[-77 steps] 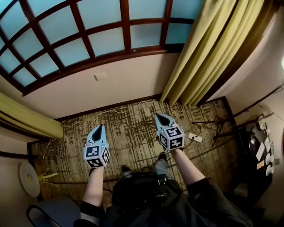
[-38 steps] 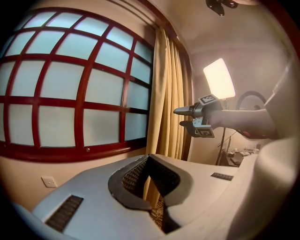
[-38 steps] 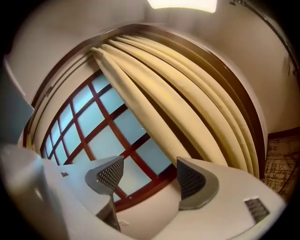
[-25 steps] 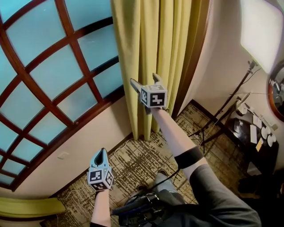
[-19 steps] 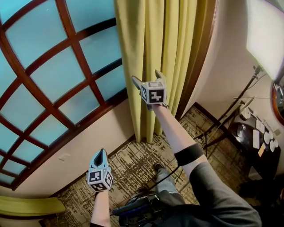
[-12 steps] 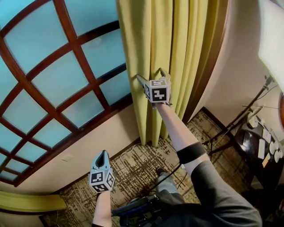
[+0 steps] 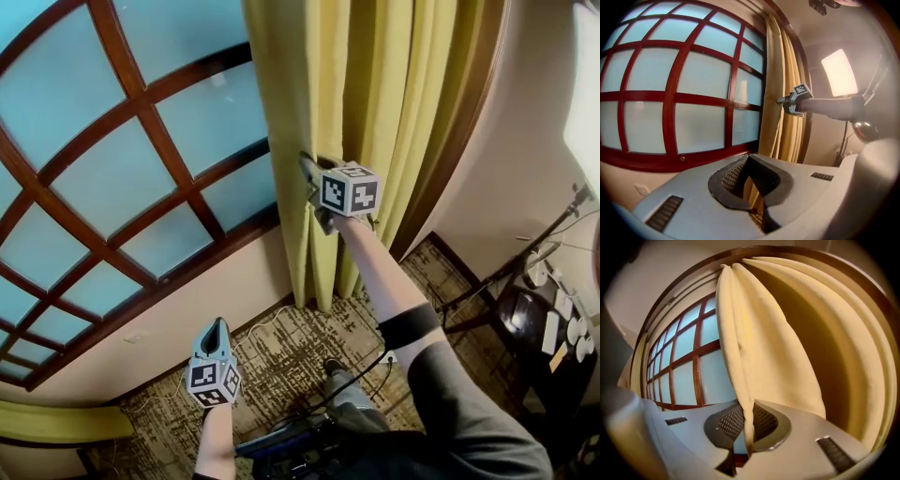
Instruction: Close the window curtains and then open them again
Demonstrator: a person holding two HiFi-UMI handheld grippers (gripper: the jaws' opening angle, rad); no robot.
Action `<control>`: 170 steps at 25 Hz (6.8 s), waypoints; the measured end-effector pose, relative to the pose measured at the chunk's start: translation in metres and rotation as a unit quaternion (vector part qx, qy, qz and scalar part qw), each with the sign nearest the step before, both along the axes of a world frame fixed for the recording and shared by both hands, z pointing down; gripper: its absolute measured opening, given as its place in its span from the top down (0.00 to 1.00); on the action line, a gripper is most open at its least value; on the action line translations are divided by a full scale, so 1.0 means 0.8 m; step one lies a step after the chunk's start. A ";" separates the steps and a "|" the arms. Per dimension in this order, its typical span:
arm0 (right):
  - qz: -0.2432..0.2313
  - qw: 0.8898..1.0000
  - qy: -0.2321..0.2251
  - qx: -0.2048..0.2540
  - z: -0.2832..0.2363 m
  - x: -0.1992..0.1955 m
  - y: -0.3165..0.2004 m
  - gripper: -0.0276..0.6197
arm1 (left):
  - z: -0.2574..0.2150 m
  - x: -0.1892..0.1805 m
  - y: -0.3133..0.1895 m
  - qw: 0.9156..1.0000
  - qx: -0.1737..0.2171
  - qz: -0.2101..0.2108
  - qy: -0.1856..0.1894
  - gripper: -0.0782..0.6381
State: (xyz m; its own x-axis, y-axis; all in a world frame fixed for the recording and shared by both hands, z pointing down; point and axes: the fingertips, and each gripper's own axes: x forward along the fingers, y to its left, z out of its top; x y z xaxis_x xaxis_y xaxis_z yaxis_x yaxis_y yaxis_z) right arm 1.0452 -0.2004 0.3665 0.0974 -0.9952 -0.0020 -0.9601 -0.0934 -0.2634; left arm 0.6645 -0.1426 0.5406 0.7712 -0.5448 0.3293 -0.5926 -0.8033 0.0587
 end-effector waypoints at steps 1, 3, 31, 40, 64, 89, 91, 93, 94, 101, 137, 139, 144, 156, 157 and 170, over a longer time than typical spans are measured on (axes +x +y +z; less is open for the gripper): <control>-0.017 1.000 -0.011 0.004 -0.002 -0.004 -0.002 0.91 | 0.002 0.003 0.000 1.000 -0.002 0.000 -0.001 0.88; -0.051 0.998 -0.033 0.011 -0.005 -0.014 -0.006 0.91 | 0.005 0.007 0.001 1.000 -0.005 0.000 -0.002 0.88; -0.388 0.920 -0.056 -0.010 -0.029 -0.223 -0.106 0.91 | -0.131 0.080 -0.095 0.994 0.076 -0.060 0.051 0.88; -0.464 0.886 -0.007 0.002 -0.056 -0.303 -0.115 0.91 | -0.157 0.066 -0.116 0.988 0.089 -0.118 0.054 0.88; -0.560 0.796 0.227 0.038 -0.107 -0.633 -0.153 0.91 | -0.192 -0.194 -0.165 0.961 0.103 -0.248 0.066 0.88; -0.613 0.749 0.248 0.054 -0.104 -1.031 -0.197 0.91 | -0.197 -0.537 -0.210 0.939 0.100 -0.319 0.076 0.89; -0.609 0.753 0.244 0.052 -0.108 -1.050 -0.204 0.91 | -0.197 -0.558 -0.215 0.942 0.098 -0.313 0.073 0.89; -0.603 0.759 0.243 0.047 -0.110 -1.063 -0.210 0.91 | -0.198 -0.571 -0.219 0.946 0.095 -0.302 0.070 0.89; -0.599 0.762 0.244 0.044 -0.111 -1.067 -0.212 0.91 | -0.199 -0.576 -0.220 0.948 0.094 -0.297 0.068 0.89; -0.586 0.768 0.257 0.036 -0.110 -1.073 -0.227 0.91 | -0.197 -0.581 -0.241 0.954 0.084 -0.279 0.073 0.89; -0.598 0.751 0.278 0.034 -0.099 -1.289 -0.312 0.91 | -0.206 -0.807 -0.325 0.944 0.097 -0.308 0.067 0.89; -0.607 0.743 0.281 0.033 -0.095 -1.316 -0.310 0.91 | -0.206 -0.829 -0.325 0.940 0.097 -0.319 0.071 0.89; -0.625 0.728 0.276 0.057 -0.108 -1.389 -0.310 0.91 | -0.196 -0.894 -0.327 0.929 0.094 -0.349 0.077 0.89; -0.651 0.667 0.353 0.082 -0.123 -1.555 -0.297 0.91 | -0.196 -1.023 -0.322 0.904 0.094 -0.407 0.093 0.89; -0.658 0.658 0.355 0.089 -0.128 -1.566 -0.288 0.91 | -0.195 -1.033 -0.318 0.902 0.093 -0.411 0.094 0.89; -0.654 0.678 0.323 0.089 -0.137 -1.596 -0.271 0.90 | -0.182 -1.076 -0.295 0.912 0.086 -0.390 0.091 0.89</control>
State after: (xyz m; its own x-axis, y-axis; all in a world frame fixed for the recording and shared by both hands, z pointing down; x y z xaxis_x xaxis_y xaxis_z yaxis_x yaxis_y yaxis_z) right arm -0.2313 -0.4174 0.2572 -0.9470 -0.2083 0.2447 -0.1117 0.9272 0.3574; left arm -0.1966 -0.3787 0.3952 0.1606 -0.9828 0.0914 -0.9808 -0.1486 0.1264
